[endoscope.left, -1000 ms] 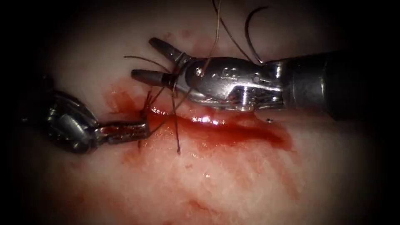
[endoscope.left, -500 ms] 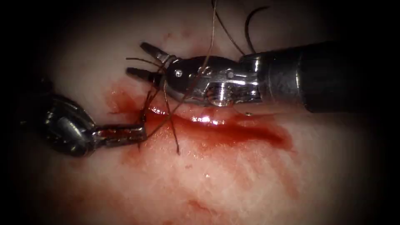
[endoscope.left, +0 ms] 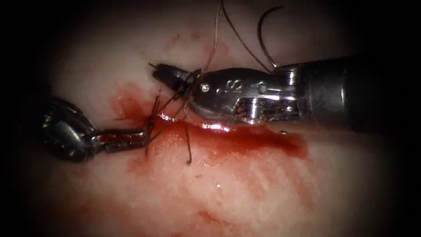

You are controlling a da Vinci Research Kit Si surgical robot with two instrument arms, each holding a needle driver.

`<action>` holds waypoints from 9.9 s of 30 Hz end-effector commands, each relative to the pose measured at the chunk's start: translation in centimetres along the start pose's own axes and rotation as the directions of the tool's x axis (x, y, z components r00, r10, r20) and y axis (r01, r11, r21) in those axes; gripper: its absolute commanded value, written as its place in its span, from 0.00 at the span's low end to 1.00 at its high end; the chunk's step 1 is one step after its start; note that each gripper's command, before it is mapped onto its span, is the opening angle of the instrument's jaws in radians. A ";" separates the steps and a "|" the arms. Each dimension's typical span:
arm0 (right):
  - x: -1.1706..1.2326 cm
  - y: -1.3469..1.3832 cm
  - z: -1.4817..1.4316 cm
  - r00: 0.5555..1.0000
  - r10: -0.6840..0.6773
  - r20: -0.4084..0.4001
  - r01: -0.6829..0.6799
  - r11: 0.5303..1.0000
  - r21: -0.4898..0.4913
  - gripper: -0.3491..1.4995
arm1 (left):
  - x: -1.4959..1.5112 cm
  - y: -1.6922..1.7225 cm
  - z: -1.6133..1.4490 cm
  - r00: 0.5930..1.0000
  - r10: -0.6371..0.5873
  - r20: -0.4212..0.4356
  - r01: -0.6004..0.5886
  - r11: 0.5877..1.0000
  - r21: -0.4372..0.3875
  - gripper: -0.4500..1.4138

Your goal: Wound Closure

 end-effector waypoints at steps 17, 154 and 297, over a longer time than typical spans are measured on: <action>-0.09 -0.48 -0.39 1.000 -0.005 0.005 0.005 0.999 -0.044 0.00 | -1.09 -1.40 0.34 0.989 -0.061 0.133 0.053 0.997 0.063 0.00; 0.24 -0.36 0.13 0.981 0.195 -0.022 -0.185 0.956 0.226 0.68 | 0.16 -1.62 0.04 0.929 -0.157 0.336 0.118 0.984 0.134 0.00; 0.51 -0.07 -0.05 0.830 0.345 -0.439 0.170 0.594 0.787 0.55 | -0.07 -0.23 0.21 0.893 -0.443 0.072 0.414 0.875 0.252 0.00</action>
